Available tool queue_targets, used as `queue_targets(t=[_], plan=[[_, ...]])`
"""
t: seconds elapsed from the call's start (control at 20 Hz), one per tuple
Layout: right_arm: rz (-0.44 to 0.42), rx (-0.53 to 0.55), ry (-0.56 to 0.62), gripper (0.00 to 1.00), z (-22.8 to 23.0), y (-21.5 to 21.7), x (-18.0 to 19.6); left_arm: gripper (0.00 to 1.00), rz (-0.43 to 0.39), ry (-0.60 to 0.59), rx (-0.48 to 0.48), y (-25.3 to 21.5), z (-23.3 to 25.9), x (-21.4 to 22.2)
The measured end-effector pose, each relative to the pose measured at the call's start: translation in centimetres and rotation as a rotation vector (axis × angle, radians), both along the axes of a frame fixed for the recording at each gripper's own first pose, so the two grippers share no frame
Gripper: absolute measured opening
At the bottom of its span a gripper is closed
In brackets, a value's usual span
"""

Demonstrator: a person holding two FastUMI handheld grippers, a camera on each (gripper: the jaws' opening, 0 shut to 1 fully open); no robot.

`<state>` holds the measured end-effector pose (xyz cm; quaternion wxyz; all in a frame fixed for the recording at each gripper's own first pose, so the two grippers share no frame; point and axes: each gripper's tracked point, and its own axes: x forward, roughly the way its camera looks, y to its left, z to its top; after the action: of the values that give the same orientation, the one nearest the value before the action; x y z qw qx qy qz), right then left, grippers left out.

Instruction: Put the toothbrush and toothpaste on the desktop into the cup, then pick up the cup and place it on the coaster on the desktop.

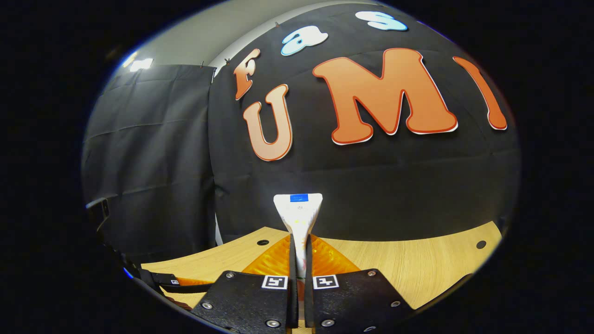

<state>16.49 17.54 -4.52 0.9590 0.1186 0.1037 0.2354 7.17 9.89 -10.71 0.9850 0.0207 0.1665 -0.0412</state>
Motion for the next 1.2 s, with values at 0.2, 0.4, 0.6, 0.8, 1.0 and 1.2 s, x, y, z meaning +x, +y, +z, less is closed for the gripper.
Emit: queue_targets(t=[0.2,0.4,0.6,0.8,1.0,1.2], plan=[[0.012,0.001,0.030,0.06,-2.6,1.6,2.0,0.97,0.007,0.007,-0.015,0.6,-0.2,-0.4],[0.014,0.048,0.043,0.06,-4.6,2.8,3.7,0.97,0.016,0.013,-0.025,1.3,-0.6,-0.5],[0.009,0.053,0.077,0.06,-7.4,3.6,4.8,0.97,0.032,0.033,-0.038,2.1,-1.6,-0.4],[0.045,-0.005,0.068,0.08,-9.0,4.9,4.2,0.98,0.042,0.058,-0.049,2.4,-2.6,-0.1],[0.059,-0.077,0.050,0.10,-10.0,5.2,3.6,0.98,0.043,0.079,-0.061,2.2,-3.2,-0.3],[0.053,-0.091,0.080,0.11,-11.0,4.3,2.7,0.98,0.046,0.092,-0.075,1.9,-3.7,-0.4]])
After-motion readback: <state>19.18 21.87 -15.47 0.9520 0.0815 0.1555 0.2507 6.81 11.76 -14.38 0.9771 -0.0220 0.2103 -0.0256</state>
